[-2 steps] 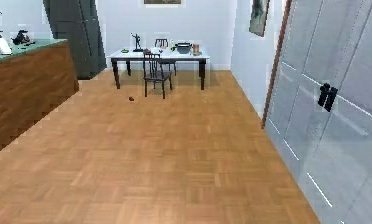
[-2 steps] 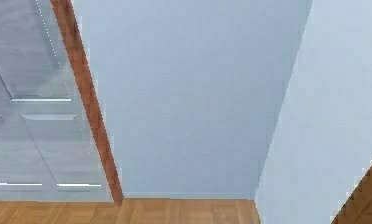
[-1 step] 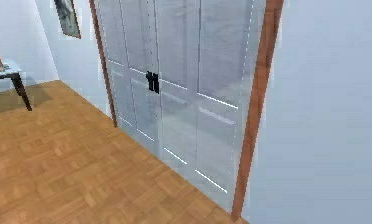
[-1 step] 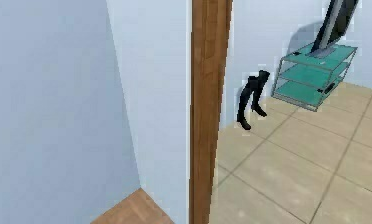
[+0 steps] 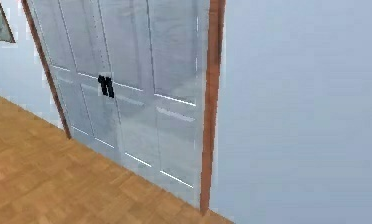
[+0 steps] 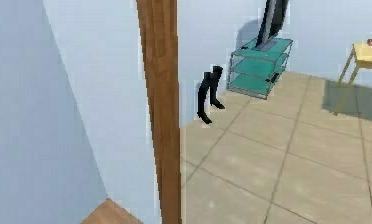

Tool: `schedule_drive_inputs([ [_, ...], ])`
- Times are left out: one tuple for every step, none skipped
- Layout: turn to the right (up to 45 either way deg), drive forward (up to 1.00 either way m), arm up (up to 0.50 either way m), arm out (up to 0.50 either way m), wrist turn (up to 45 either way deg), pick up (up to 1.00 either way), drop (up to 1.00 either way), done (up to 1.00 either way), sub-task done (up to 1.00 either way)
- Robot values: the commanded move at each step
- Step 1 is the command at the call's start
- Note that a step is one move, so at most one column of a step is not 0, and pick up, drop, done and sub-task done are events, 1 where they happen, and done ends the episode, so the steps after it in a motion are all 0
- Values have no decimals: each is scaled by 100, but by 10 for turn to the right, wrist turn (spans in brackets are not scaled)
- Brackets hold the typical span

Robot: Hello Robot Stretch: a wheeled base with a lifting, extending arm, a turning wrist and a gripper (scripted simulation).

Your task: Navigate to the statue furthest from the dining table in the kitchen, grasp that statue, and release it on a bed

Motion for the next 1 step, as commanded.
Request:
schedule_drive_inputs([
  [0, 35, 0, 0, 0, 0, 0, 0, 0],
])
